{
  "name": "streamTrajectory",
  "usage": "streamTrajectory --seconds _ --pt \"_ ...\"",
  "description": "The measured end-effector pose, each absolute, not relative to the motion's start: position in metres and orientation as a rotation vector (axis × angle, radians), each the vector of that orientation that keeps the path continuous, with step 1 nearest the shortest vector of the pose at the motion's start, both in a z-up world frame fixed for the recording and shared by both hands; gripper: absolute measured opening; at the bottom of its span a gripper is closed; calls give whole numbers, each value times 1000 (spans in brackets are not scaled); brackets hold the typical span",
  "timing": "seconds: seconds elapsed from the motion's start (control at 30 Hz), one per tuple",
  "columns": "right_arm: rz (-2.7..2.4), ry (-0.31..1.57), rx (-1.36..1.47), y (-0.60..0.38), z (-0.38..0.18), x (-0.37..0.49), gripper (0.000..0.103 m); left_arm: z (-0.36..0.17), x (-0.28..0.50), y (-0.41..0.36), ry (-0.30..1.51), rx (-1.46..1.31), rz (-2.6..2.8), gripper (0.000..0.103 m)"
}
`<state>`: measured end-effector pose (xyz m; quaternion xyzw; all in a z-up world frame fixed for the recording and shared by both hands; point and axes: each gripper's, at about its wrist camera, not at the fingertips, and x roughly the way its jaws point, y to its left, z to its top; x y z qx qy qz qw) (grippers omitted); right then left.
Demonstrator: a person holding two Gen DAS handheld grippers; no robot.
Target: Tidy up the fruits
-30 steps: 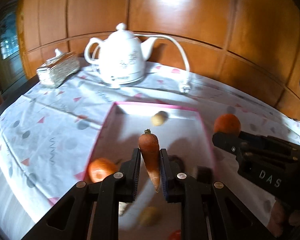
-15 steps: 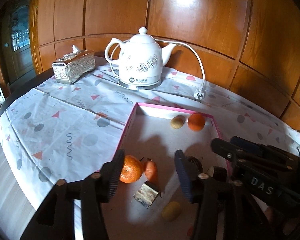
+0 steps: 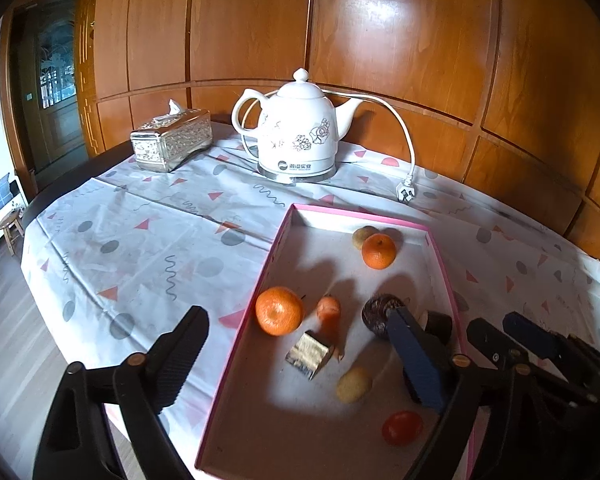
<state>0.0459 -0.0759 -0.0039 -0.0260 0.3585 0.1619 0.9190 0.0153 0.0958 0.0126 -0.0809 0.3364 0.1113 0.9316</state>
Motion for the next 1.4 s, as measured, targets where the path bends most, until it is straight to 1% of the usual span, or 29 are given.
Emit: streamTrajectory --seconds 0.03,0.17,1.4 --pt "331 738 -56 -76 -5 43 44 13 13 95 688 -167 231 98" --pt "335 742 -76 -75 -9 35 44 16 5 91 679 -165 230 102" --pt "352 733 -101 -67 -8 22 44 31 -12 90 650 -156 227 103"
